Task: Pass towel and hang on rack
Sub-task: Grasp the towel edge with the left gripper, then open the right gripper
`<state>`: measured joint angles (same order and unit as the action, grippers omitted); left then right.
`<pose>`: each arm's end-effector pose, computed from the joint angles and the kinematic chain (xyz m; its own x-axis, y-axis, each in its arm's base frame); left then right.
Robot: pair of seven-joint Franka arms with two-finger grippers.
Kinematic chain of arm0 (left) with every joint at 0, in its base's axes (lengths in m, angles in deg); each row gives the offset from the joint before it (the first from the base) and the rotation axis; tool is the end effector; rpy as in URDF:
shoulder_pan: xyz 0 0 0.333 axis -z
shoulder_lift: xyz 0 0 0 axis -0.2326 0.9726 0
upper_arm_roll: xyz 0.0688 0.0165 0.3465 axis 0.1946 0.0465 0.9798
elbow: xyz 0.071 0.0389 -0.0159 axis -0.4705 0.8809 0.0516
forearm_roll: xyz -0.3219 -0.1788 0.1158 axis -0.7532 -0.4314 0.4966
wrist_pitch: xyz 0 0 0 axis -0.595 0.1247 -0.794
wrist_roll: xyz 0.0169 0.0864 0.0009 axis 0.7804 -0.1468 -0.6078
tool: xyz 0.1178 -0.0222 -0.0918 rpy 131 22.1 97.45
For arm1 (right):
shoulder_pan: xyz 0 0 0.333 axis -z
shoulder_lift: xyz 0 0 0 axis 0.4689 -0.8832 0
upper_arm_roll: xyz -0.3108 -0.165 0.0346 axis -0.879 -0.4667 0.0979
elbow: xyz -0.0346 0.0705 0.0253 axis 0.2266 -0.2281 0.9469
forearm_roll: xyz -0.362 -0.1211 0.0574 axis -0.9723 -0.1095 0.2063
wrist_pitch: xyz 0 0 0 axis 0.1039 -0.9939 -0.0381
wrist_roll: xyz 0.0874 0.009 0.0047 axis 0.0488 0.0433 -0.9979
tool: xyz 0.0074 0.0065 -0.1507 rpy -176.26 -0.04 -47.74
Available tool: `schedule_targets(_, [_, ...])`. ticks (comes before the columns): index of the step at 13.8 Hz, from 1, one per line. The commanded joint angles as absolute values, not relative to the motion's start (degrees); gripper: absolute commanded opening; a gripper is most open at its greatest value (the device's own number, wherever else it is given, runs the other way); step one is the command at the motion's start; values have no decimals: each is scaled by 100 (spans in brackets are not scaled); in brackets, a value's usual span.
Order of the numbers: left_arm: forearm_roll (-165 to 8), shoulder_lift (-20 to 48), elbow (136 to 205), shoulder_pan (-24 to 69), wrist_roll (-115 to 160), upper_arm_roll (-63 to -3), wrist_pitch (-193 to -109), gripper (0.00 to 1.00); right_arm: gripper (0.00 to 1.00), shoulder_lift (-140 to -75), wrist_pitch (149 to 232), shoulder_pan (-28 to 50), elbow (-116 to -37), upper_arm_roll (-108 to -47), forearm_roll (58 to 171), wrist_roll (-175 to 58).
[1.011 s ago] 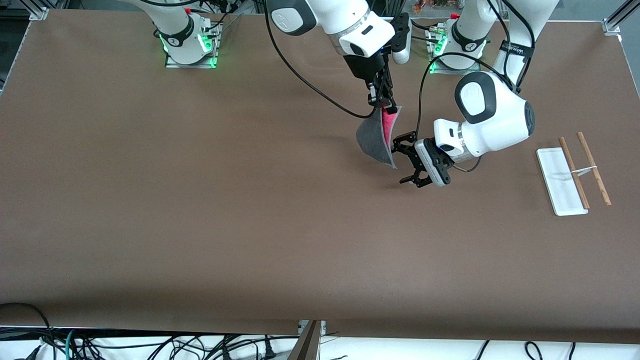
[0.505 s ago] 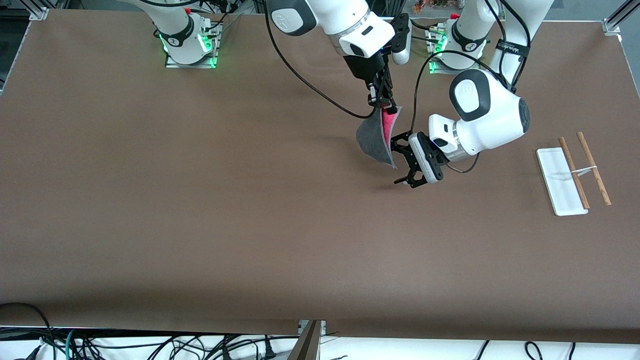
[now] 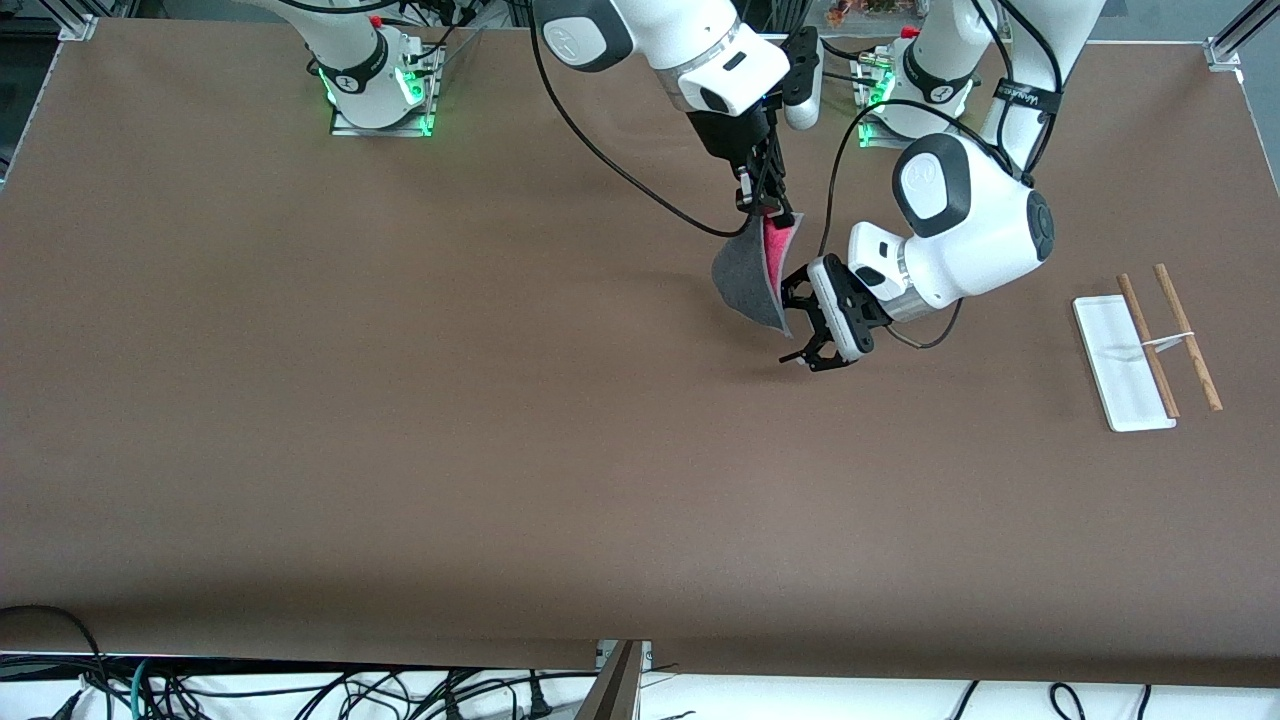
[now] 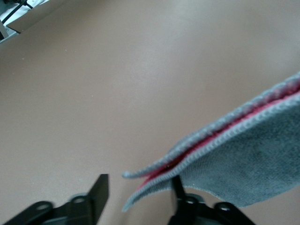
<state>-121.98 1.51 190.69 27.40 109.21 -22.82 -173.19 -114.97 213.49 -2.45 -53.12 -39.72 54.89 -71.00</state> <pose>0.5553 -0.2479 0.3371 0.4363 -0.6917 0.5755 -0.8973 -0.3818 0.2213 0.4624 0.6310 0.5380 0.0156 0.8435 0.5368 0.9372 -0.1994 0.2861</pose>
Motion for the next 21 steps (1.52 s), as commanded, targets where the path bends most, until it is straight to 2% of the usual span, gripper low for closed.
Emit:
schedule_targets(1, [-12021, 77, 19061, 2787, 11004, -2268, -17359, 19, 0, -11567, 21382, -244, -5200, -3938, 5416, -7114])
schedule_targets(2, [-12021, 68, 19069, 2787, 11004, -2268, -17359, 6, 0, -11567, 21382, -244, -5200, -3938, 5416, -7114])
schedule_targets(3, [-12030, 59, 19069, 2787, 10995, -2268, -17350, 0, 0, -11567, 21382, -244, -5200, -3938, 5416, -7114])
schedule_targets(12, [-11792, -178, 19096, 2673, 10968, -2259, -17271, 0, 0, -11611, 21426, -253, -5200, -3938, 5443, -6755])
schedule_targets(13, [-11792, -196, 19096, 2611, 10968, -2259, -17271, 0, 9, -11611, 21418, -253, -5200, -3938, 5443, -6684])
schedule_targets(14, [-11792, -231, 19096, 2550, 10968, -2259, -17262, 0, 45, -11602, 21426, -253, -5200, -3938, 5434, -6683])
schedule_targets(15, [-11792, -257, 19096, 2506, 10968, -2259, -17254, 0, 99, -11611, 21426, -244, -5200, -3938, 5434, -6683])
schedule_targets(18, [-11792, -336, 19105, 2348, 10960, -2259, -17104, 0, 100, -11602, 21409, -236, -5200, -3938, 5486, -6648])
schedule_targets(21, [-11346, -573, 19113, 2006, 10916, -2259, -17087, 0, 100, -11532, 21391, -52, -5200, -3938, 6108, -6639])
